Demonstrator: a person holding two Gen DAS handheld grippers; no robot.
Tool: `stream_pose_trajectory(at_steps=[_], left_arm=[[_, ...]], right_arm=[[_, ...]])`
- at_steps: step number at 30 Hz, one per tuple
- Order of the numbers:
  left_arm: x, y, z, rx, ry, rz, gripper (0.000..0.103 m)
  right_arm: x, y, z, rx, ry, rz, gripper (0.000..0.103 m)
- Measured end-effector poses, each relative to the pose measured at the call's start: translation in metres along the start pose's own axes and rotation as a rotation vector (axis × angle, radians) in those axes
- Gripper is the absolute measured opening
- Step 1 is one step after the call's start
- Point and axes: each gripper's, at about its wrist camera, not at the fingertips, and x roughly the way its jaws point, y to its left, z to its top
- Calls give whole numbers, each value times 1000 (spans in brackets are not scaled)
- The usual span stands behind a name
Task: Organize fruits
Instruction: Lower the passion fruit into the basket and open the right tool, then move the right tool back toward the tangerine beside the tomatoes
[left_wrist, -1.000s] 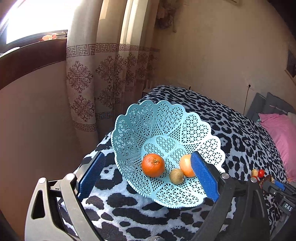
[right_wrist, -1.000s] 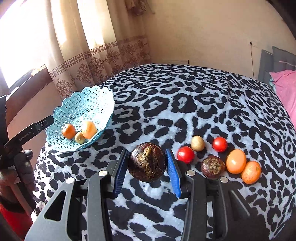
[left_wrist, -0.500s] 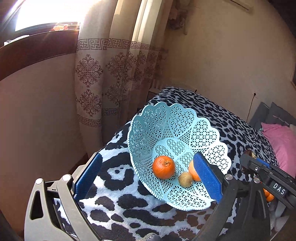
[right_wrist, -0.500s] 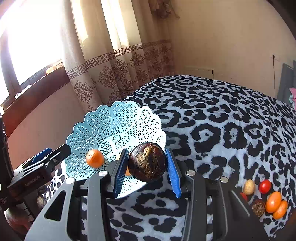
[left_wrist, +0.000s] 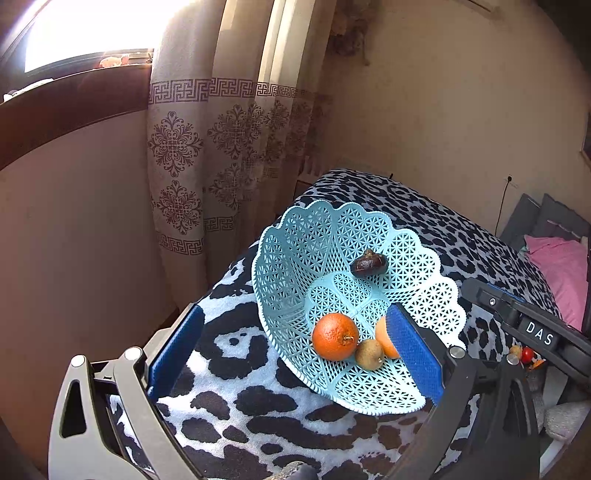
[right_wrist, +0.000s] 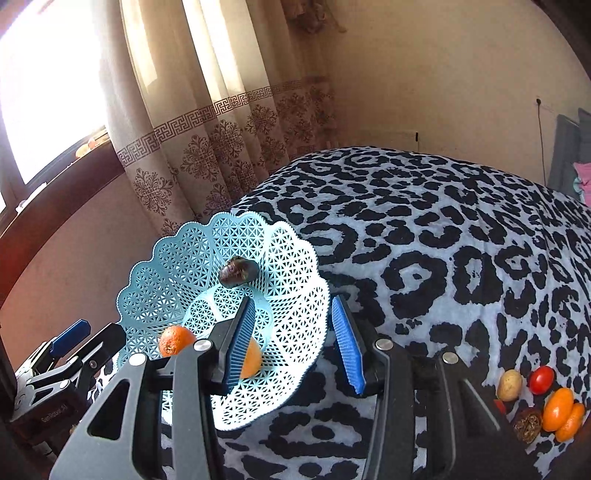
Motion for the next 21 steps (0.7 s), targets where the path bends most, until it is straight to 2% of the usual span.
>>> stream_pose_trajectory(at_steps=[1, 6, 12, 18, 21], left_arm=[[0, -1, 0, 4, 0, 1, 100], [-2, -3, 0, 18, -7, 6, 100], [-4, -4, 0, 27, -6, 9, 100], [-7, -7, 0, 35, -12, 2, 100], [-8, -10, -1, 44, -12, 0, 100]], right_arm=[[-1, -1, -1, 7, -2, 0, 51], [-8, -6, -9, 33, -13, -2, 60], [-15, -11, -16, 56, -19, -7, 67], [-20, -18, -24, 81, -15, -20, 68], [-23, -22, -26, 94, -19, -26, 71]])
